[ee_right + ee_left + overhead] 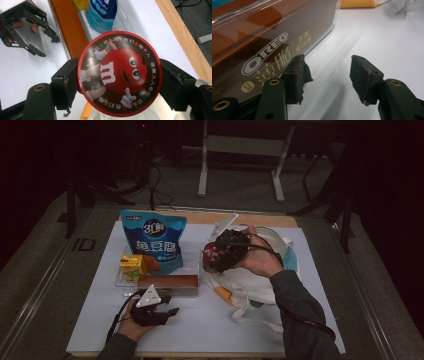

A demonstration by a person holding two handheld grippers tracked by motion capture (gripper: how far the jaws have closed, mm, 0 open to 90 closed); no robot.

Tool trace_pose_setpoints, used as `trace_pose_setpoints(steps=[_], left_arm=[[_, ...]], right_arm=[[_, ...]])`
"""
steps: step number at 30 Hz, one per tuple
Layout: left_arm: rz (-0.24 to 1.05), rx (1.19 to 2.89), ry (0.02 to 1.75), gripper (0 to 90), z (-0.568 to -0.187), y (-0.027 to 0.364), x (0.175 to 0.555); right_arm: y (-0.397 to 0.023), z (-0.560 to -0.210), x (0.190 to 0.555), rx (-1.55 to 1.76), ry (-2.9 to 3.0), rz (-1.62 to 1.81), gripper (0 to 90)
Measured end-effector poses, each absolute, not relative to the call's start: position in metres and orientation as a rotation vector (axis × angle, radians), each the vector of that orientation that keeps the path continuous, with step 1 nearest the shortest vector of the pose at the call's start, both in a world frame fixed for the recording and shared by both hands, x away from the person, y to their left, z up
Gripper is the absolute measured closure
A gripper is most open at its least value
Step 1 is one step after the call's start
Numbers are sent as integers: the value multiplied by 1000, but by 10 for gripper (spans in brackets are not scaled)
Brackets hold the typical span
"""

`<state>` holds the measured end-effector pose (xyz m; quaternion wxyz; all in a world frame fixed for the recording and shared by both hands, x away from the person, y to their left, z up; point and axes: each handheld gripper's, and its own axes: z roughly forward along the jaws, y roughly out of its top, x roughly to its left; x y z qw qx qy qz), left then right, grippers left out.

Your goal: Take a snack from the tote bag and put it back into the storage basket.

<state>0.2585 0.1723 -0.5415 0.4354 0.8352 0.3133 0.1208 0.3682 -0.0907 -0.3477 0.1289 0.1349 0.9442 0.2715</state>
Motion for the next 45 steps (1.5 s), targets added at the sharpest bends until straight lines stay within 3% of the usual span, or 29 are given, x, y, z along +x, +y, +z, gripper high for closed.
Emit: trace_pose_setpoints(steps=[45], left_arm=[[302,2074,778,463,-542,173,258]], right_arm=[[-53,-354,377,349,2768,814,249]])
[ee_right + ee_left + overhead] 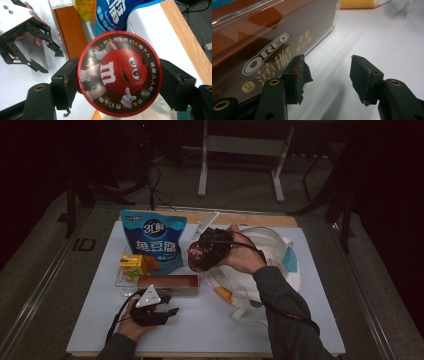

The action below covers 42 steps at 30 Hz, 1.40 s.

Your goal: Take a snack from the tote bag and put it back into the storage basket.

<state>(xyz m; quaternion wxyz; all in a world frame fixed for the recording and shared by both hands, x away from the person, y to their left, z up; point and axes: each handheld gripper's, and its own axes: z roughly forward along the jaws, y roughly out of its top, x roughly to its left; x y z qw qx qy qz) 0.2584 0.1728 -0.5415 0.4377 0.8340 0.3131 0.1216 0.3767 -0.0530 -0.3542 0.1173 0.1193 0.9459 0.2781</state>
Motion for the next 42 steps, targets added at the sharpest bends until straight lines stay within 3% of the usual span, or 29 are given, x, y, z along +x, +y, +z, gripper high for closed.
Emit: trace_pose_setpoints(steps=[42], left_arm=[[303,2073,777,456,-541,173,258]], right_arm=[[-22,-375,383,273,2800,807,249]])
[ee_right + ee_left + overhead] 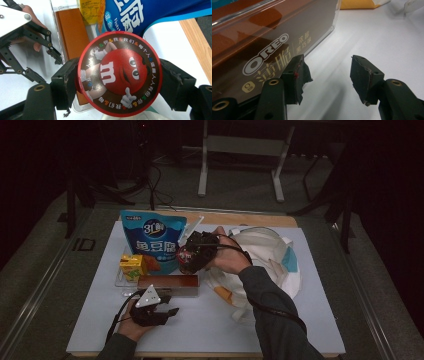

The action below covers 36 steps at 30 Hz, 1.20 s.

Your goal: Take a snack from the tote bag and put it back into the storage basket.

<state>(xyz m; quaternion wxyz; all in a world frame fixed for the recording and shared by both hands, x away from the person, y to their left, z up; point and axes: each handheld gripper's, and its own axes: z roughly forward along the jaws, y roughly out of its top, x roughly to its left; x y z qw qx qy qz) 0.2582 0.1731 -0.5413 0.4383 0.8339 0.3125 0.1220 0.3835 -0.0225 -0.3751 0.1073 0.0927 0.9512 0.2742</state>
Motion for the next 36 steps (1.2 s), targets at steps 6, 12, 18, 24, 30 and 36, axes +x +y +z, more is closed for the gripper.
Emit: trace_pose_setpoints(steps=[6,12,18,24,30,36], left_arm=[[302,2072,777,452,-541,173,258],[303,2072,777,452,-541,173,258],[304,2072,776,452,-541,173,258],[305,2071,776,452,-541,173,258],[306,2072,775,452,-541,173,258],[305,2072,775,452,-541,173,258]], right_arm=[[-21,-378,385,276,2804,800,249],[-20,-382,388,291,2807,802,249],[-17,-386,388,292,2810,787,249],[-14,-390,390,305,2812,775,249],[-12,-394,393,330,2810,773,249],[-9,-398,395,350,2808,749,249]])
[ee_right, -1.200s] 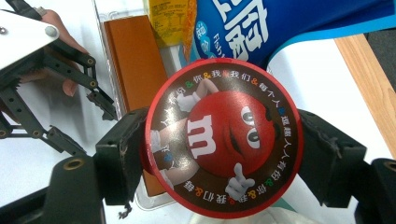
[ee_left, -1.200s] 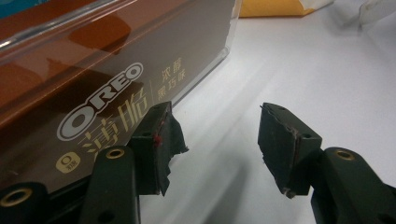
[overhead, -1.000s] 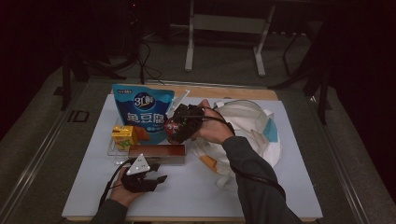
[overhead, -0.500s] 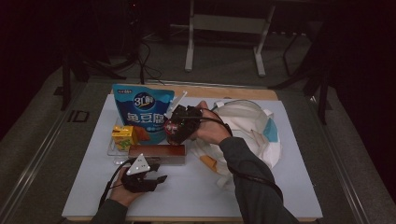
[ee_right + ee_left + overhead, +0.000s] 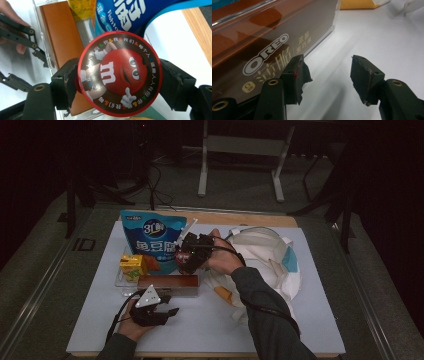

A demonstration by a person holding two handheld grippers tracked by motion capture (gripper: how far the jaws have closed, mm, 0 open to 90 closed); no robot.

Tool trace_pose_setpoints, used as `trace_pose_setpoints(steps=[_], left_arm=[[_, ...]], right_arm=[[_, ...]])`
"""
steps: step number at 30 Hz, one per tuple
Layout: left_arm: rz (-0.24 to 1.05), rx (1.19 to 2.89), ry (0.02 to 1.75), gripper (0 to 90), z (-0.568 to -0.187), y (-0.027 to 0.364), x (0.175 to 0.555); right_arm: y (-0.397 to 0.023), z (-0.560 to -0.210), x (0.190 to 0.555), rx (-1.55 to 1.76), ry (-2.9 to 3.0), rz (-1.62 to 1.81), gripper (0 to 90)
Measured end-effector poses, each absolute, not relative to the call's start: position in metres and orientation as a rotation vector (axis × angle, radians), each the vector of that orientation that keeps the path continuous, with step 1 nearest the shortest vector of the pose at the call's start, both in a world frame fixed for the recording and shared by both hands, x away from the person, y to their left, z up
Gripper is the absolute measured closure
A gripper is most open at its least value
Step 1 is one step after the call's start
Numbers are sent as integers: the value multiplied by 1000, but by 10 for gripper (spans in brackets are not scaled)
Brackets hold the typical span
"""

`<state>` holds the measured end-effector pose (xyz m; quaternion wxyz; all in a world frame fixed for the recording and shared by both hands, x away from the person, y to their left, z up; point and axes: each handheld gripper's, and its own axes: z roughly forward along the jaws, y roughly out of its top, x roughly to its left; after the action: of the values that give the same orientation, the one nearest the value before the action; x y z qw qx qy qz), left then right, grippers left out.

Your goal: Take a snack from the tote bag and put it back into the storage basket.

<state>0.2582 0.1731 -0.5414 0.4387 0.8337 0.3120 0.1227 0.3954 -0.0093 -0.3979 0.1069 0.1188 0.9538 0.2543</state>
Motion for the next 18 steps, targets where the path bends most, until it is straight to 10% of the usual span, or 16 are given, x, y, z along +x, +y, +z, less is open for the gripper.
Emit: trace_pose_setpoints(steps=[18], left_arm=[[304,2071,775,451,-541,173,258]], right_arm=[[0,-403,399,333,2801,730,249]])
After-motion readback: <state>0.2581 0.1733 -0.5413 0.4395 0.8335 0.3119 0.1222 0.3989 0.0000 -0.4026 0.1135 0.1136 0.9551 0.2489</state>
